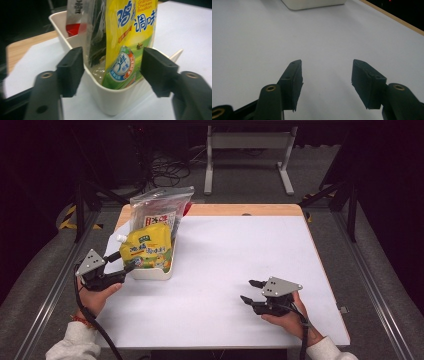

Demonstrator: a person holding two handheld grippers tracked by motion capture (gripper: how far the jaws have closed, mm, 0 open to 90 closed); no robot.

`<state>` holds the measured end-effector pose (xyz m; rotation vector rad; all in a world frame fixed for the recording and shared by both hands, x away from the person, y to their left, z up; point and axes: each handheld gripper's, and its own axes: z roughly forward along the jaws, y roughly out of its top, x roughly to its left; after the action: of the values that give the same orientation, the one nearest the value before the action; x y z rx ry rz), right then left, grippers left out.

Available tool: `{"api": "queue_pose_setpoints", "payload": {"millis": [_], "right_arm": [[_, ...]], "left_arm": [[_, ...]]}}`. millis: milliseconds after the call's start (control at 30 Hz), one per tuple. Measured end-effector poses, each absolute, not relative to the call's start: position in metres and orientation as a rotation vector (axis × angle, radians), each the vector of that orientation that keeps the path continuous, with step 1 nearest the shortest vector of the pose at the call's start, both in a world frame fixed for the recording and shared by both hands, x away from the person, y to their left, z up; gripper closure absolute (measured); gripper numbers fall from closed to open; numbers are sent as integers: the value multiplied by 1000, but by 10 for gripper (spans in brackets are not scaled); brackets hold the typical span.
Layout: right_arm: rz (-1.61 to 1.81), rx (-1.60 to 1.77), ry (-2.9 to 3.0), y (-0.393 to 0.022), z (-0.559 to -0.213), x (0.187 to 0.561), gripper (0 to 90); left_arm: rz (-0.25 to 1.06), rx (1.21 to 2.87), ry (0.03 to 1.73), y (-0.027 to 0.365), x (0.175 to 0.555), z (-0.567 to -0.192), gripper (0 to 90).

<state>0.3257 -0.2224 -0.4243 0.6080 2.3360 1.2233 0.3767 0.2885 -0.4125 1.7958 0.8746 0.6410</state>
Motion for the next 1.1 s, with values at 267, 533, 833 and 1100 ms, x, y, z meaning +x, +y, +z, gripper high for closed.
{"api": "queue_pose_setpoints", "payload": {"millis": [267, 533, 833, 1100], "right_arm": [[1221, 615, 2318, -225, -420, 327, 390], [1213, 645, 2286, -228, -417, 328, 331], [1195, 663, 2244, -239, -413, 325, 280], [1194, 685, 2216, -249, -410, 325, 245]], "left_arm": [[649, 1743, 892, 284, 361, -408, 151], [652, 1729, 876, 278, 349, -406, 124], [662, 1760, 818, 264, 339, -407, 98], [636, 1757, 795, 252, 336, -407, 63]]}}
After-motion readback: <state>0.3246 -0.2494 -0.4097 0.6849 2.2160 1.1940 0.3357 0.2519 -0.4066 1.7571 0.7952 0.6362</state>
